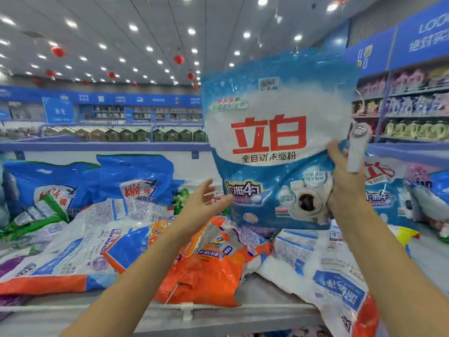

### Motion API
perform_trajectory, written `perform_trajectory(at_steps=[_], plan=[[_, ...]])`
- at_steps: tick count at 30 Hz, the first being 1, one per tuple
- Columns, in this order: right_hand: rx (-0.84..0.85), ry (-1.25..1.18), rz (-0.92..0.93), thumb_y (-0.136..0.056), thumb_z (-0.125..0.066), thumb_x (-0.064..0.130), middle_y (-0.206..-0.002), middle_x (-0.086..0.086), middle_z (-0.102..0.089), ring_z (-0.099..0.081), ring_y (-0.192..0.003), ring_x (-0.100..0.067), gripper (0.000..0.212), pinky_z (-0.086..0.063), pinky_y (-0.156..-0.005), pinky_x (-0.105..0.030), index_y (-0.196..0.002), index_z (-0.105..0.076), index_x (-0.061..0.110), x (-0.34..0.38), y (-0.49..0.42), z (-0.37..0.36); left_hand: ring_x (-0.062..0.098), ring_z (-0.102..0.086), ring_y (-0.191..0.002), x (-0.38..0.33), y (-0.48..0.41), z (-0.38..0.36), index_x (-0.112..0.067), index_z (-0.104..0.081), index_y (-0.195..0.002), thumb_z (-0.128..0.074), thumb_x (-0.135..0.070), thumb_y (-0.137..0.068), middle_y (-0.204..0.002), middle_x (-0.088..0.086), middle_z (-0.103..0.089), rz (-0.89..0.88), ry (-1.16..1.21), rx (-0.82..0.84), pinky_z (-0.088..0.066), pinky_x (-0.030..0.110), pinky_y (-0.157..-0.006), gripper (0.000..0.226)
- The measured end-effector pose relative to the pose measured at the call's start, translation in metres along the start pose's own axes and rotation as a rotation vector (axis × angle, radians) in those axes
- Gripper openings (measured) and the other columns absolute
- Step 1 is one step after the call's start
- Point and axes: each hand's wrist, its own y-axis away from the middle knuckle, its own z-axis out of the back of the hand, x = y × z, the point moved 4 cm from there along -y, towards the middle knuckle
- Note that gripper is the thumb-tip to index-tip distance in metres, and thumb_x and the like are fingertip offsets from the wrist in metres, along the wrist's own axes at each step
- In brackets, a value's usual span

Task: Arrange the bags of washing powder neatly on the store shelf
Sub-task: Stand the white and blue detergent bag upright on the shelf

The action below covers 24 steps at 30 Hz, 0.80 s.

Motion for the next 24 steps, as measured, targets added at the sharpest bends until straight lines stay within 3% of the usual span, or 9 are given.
perform_trajectory(at_steps=[2,5,9,12,14,17,19,22,24], plan=[[-0.002,-0.057,-0.074,-0.093,-0.053,0.019,-0.068,0.009,-0.065,-0.061,-0.061,-0.003,0.011,-0.05,-0.064,-0.02,-0.087,-0.059,0.012,-0.003,-0.003,-0.004,0.012,-0.054,-0.116,-0.004,-0.008,0.0,-0.02,-0.035,-0.14,-0.069,-0.059,-0.065,-0.135,0.0,-0.05,-0.022,0.088,0.07,-0.046,0.016,-0.08,0.091],[0.029,-0.111,-0.215,-0.093,-0.053,0.022,-0.062,0.003,-0.067,-0.064,-0.061,-0.013,0.018,-0.053,-0.068,-0.032,-0.079,-0.059,0.012,-0.017,0.001,-0.018,0.009,-0.067,-0.09,-0.009,-0.012,0.011,-0.019,-0.055,-0.113,-0.079,-0.071,-0.037,-0.101,-0.005,-0.072,-0.061,0.277,0.107,-0.053,0.017,-0.07,0.096],[0.091,-0.185,-0.312,-0.093,-0.053,0.019,-0.065,-0.005,-0.067,-0.063,-0.068,-0.023,0.021,-0.052,-0.08,-0.042,-0.076,-0.06,0.008,-0.037,0.02,-0.044,0.01,-0.07,-0.07,-0.003,-0.007,0.036,-0.016,-0.059,-0.095,-0.083,-0.067,-0.016,-0.078,-0.004,-0.074,-0.084,0.39,0.105,-0.056,0.022,-0.061,0.097],[0.133,-0.047,-0.244,-0.093,-0.055,0.02,-0.057,-0.004,-0.06,-0.059,-0.054,-0.016,0.028,-0.051,-0.058,-0.028,-0.068,-0.055,0.006,-0.05,0.028,-0.054,0.017,-0.069,-0.074,0.017,0.001,0.05,-0.013,-0.06,-0.096,-0.084,-0.066,-0.017,-0.081,0.0,-0.074,-0.066,0.346,0.063,-0.056,0.027,-0.067,0.097],[0.214,0.165,-0.126,-0.09,-0.059,0.022,-0.066,-0.013,-0.056,-0.052,-0.062,-0.021,0.031,-0.044,-0.061,-0.032,-0.07,-0.057,-0.002,-0.059,0.03,-0.056,0.02,-0.067,-0.078,0.033,0.008,0.055,-0.012,-0.061,-0.096,-0.085,-0.063,-0.019,-0.082,-0.001,-0.074,-0.025,0.286,0.024,-0.054,0.029,-0.071,0.095],[0.292,0.335,-0.008,-0.085,-0.065,0.023,-0.065,-0.023,-0.053,-0.049,-0.064,-0.022,0.044,-0.042,-0.059,-0.034,-0.075,-0.054,-0.019,-0.066,0.024,-0.052,0.02,-0.066,-0.077,0.047,0.012,0.058,-0.013,-0.063,-0.091,-0.077,-0.049,-0.034,-0.077,-0.003,-0.074,0.03,0.258,-0.038,-0.052,0.027,-0.069,0.069],[0.28,0.427,0.112,-0.083,-0.068,0.024,-0.055,-0.02,-0.046,-0.043,-0.055,-0.015,0.046,-0.037,-0.053,-0.027,-0.062,-0.05,-0.013,-0.063,0.016,-0.053,0.02,-0.068,-0.08,0.047,0.012,0.056,-0.012,-0.064,-0.094,-0.076,-0.046,-0.041,-0.083,-0.001,-0.074,0.039,0.245,-0.044,-0.052,0.027,-0.07,0.063],[0.18,0.607,0.288,-0.083,-0.068,0.027,-0.048,-0.002,-0.03,-0.025,-0.046,-0.005,0.048,-0.023,-0.046,-0.021,-0.051,-0.037,0.009,-0.057,0.012,-0.055,0.013,-0.068,-0.069,0.046,0.013,0.051,-0.011,-0.063,-0.092,-0.076,-0.035,-0.05,-0.076,-0.002,-0.073,0.056,0.316,-0.067,-0.051,0.019,-0.058,0.05],[0.133,0.561,0.213,-0.088,-0.06,0.033,-0.052,0.0,-0.034,-0.029,-0.051,-0.009,0.045,-0.025,-0.051,-0.024,-0.055,-0.04,0.011,-0.06,0.014,-0.051,0.013,-0.069,-0.066,0.048,0.013,0.05,-0.01,-0.062,-0.092,-0.078,-0.035,-0.048,-0.075,0.0,-0.073,0.073,0.38,-0.078,-0.052,0.022,-0.057,0.054]])
